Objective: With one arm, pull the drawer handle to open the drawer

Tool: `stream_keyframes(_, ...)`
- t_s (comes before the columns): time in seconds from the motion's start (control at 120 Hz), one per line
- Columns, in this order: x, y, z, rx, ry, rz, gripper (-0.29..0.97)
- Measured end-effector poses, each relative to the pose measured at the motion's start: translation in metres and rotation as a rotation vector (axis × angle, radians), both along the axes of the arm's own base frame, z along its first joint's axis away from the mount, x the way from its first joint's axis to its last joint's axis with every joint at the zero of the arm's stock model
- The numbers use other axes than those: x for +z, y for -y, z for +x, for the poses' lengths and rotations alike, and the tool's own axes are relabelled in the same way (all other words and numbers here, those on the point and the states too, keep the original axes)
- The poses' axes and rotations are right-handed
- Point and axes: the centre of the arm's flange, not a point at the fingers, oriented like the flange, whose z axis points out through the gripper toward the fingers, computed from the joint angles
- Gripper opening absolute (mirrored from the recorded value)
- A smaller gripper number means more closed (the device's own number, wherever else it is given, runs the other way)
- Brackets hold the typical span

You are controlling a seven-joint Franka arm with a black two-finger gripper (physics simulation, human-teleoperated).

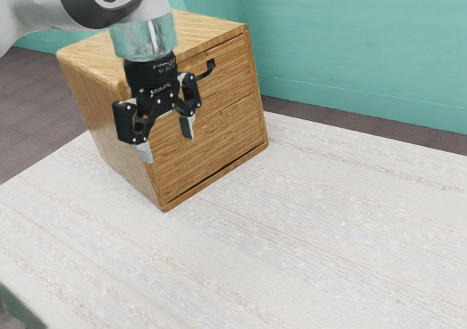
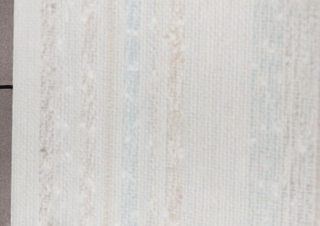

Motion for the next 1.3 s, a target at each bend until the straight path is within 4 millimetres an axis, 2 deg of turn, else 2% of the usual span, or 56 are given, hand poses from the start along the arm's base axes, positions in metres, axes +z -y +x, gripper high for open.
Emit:
stream_keyframes(0.267, 0.012, -0.006, 0.01, 0.462, 0.101, 0.043, 0.66)
stream_keyframes(0.317, 0.043, -0.007, 0.001, 0.525, 0.167, 0.028, 0.66)
stream_keyframes(0.375, 0.102, -0.006, -0.025, 0.591, 0.284, 0.016, 0.66)
stream_keyframes(0.417, 0.134, -0.003, -0.042, 0.635, 0.355, 0.025, 0.66)
stream_keyframes(0.45, 0.148, -0.001, -0.051, 0.671, 0.391, 0.038, 0.66)
stream_keyframes(0.5, 0.158, -0.003, -0.056, 0.725, 0.425, 0.062, 0.66)
stream_keyframes(0.592, 0.146, -0.019, -0.044, 0.815, 0.435, 0.11, 0.66)
stream_keyframes(0.717, 0.14, -0.056, -0.037, 0.943, 0.466, 0.17, 0.66)
stream_keyframes(0.75, 0.135, -0.076, -0.035, 0.991, 0.462, 0.188, 0.66)
stream_keyframes(0.825, 0.111, -0.127, -0.021, 1.082, 0.422, 0.212, 0.65)
stream_keyframes(0.858, 0.103, -0.14, -0.015, 1.105, 0.415, 0.221, 0.65)
stream_keyframes(0.908, 0.097, -0.148, -0.006, 1.123, 0.43, 0.237, 0.65)
stream_keyframes(0.942, 0.093, -0.148, 0.004, 1.128, 0.451, 0.254, 0.65)
stream_keyframes(1.05, 0.074, -0.122, 0.051, 1.093, 0.526, 0.306, 0.65)
stream_keyframes(1.108, 0.067, -0.107, 0.069, 1.07, 0.561, 0.307, 0.65)
stream_keyframes(1.183, 0.071, -0.088, 0.078, 1.051, 0.607, 0.289, 0.64)
stream_keyframes(1.3, 0.082, -0.061, 0.078, 1.075, 0.638, 0.256, 0.64)
